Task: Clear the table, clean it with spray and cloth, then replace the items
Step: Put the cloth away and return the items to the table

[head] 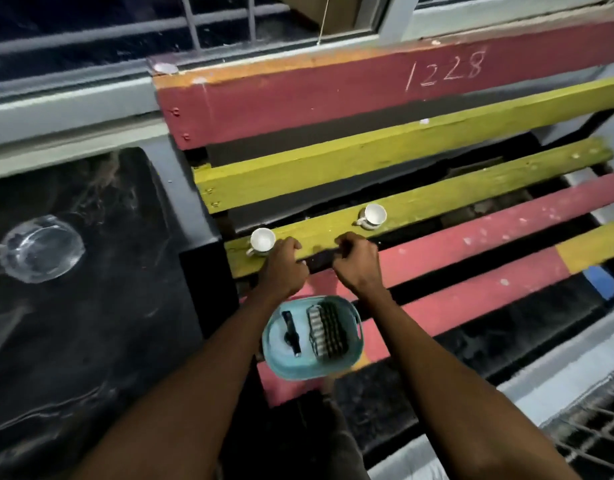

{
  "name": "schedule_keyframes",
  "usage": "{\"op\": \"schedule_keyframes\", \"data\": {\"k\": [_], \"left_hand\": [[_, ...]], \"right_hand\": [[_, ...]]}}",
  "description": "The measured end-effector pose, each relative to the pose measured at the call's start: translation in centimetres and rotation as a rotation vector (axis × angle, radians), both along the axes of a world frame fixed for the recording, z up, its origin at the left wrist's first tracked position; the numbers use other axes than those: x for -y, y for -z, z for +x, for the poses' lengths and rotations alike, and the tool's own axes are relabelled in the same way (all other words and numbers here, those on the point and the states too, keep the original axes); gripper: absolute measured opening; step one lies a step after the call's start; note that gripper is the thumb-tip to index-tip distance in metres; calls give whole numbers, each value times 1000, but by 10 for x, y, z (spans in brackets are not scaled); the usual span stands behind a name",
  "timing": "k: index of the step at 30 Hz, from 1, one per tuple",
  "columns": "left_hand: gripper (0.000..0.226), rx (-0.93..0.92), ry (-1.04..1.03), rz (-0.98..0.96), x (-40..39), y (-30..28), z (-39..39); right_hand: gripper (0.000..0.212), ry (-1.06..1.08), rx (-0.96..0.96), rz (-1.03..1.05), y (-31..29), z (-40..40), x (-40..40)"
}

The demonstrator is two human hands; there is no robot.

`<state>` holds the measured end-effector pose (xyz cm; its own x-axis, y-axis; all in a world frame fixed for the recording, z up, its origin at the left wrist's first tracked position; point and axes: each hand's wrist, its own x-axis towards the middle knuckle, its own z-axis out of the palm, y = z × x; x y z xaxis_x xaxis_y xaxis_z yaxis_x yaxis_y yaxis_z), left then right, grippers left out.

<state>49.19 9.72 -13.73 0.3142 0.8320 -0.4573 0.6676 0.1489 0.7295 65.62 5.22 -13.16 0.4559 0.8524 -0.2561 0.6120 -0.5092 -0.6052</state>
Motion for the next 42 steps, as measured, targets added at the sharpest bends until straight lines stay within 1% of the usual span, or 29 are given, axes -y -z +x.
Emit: {"op": "schedule_keyframes", "data": {"k": [2,4,7,9,10,13,16,19,21,23,26,28,32,34,37,39,42], "left_hand": [[67,-82,-57,8,-13,33,3],[78,-180,-109,11,-25,57,5],[87,-278,-207,-5,-38,85,6],[89,-363,-225,28,-46,106,6],[90,-411,-211,57,-49,111,3],[92,-518,-190,75,-61,126,1],[81,-564,-176,90,-69,133,2],[75,-583,-147,118,-74,140,-1],[71,-610,-136,145,-76,144,-4],[69,-611,-141,162,-77,143,-5],[73,-572,-167,140,-72,134,-3],[74,-509,-189,131,-63,121,0],[67,-362,-253,170,-41,83,7],[64,-293,-309,197,-27,56,3],[62,-250,-337,231,-9,16,-10],[64,-235,-334,258,4,-10,-26],[64,-163,-387,323,24,-51,-62]], "right_hand": [[45,-6,51,-54,24,41,-20],[62,-91,154,-157,49,83,-42],[88,-211,294,-330,84,131,-70],[100,-255,331,-366,105,154,-86],[101,-262,345,-361,109,159,-91],[97,-285,317,-353,128,175,-104],[86,-354,257,-345,143,177,-110],[71,-323,271,-299,150,175,-113],[66,-308,288,-293,150,175,-114],[64,-327,292,-271,146,174,-114],[59,-349,273,-217,135,163,-109],[59,-366,246,-172,123,145,-104],[59,-407,173,-103,89,95,-86],[57,-422,143,-59,66,66,-73],[56,-457,126,-27,28,25,-57],[57,-488,134,-1,-2,-5,-46],[65,-549,189,51,-58,-55,-33]]}}
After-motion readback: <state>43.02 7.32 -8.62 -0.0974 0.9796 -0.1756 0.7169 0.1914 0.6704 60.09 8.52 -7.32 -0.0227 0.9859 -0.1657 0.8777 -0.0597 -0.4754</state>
